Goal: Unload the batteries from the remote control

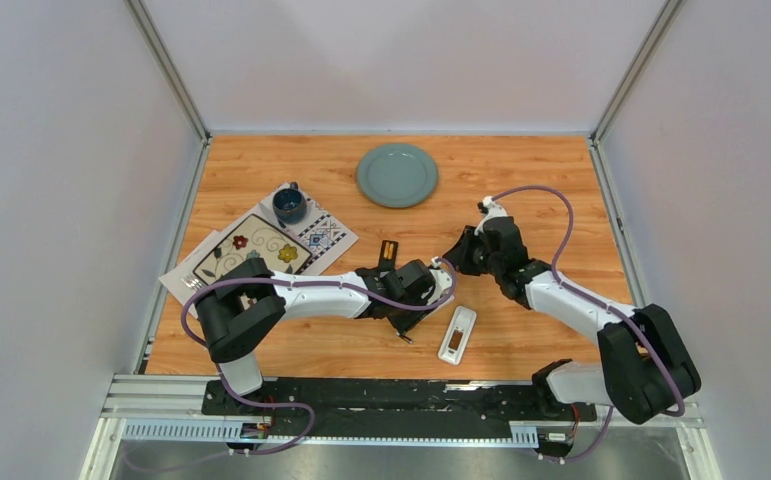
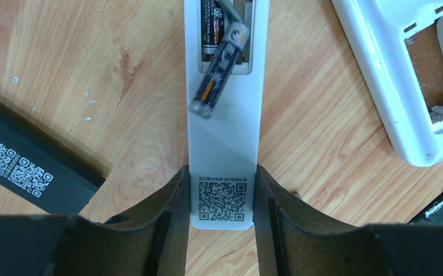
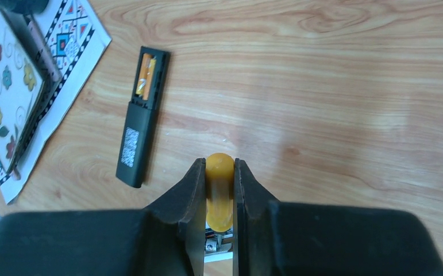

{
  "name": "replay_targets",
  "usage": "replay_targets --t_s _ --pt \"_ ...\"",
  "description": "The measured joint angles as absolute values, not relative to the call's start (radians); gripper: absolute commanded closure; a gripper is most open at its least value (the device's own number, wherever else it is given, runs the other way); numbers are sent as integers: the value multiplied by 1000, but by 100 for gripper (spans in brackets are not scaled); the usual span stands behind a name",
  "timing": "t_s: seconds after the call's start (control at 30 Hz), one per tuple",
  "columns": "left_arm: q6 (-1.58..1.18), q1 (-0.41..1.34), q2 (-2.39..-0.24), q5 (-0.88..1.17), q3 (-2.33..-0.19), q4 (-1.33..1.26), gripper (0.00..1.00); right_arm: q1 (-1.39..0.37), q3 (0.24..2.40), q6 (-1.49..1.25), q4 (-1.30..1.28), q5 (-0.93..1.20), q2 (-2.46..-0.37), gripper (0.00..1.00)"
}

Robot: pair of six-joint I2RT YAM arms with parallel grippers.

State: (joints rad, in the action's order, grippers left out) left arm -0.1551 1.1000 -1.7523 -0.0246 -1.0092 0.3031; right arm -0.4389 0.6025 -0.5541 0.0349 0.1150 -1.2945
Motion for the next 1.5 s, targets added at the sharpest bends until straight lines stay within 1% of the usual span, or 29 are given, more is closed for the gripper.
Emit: replay_targets --t_s 0.2,0.63,0.97,1.5 --pt "-155 1100 -1752 -24 -1009 303 100 -471 591 -583 73 159 -1303 100" --pt "-155 1100 -1753 -24 -1011 304 100 -493 602 -587 95 142 -1324 100" --pt "-156 1100 -1754 -24 -1013 308 100 -500 624 -588 41 72 -1211 100" --pt "-155 1100 -1757 -24 -1018 315 100 -369 626 -559 -4 35 -1205 100"
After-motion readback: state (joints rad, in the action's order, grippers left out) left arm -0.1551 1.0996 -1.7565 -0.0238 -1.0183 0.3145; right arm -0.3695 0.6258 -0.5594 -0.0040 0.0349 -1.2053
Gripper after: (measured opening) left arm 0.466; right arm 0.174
